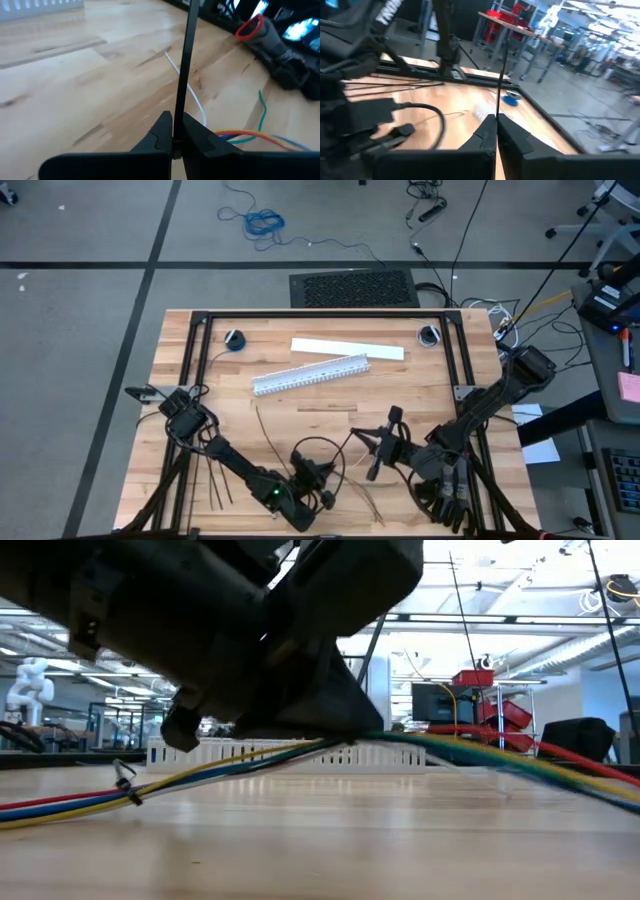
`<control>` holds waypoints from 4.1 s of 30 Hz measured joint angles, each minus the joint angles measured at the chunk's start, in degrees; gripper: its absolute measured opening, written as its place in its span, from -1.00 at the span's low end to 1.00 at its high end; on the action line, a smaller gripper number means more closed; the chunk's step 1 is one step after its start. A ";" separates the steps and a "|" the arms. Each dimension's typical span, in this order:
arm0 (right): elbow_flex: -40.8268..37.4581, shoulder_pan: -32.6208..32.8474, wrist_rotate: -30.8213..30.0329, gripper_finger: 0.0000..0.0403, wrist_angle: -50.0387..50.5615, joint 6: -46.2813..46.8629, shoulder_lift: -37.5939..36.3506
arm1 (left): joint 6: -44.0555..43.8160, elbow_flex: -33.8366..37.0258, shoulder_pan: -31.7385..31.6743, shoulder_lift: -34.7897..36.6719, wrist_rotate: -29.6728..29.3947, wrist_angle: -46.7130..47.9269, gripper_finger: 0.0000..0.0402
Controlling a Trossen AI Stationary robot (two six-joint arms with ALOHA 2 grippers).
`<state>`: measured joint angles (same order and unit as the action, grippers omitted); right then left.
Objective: Ziptie cables
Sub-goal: Wrap the colored loose cables with the black zip tie
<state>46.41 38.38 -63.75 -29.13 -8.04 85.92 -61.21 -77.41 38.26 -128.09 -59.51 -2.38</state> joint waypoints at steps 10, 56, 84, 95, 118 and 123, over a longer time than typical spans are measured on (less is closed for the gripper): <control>0.00 -5.10 0.13 -1.00 14.27 11.49 -1.00 | 1.53 0.05 1.33 -0.40 0.51 -2.35 -0.92; 0.14 7.35 11.39 -0.40 27.47 42.13 -5.78 | 26.20 0.13 7.16 13.31 0.03 -3.04 -0.02; 7.75 0.94 21.68 -1.00 -1.83 41.99 34.41 | 13.43 0.11 6.50 8.54 -2.47 4.61 -0.07; 7.76 3.05 15.91 -1.00 2.55 41.18 31.70 | 12.89 0.13 2.56 3.26 4.49 -3.76 -0.07; 7.76 0.56 20.13 -1.00 12.22 47.66 31.83 | 9.00 0.13 1.28 0.89 7.88 -0.91 -0.07; 7.76 0.56 20.32 -1.00 12.51 47.94 31.83 | 9.00 0.13 0.46 0.87 8.60 -0.95 -0.07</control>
<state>54.17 38.94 -43.42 -16.62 39.90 117.75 -52.21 -77.28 38.72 -127.22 -50.92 -3.33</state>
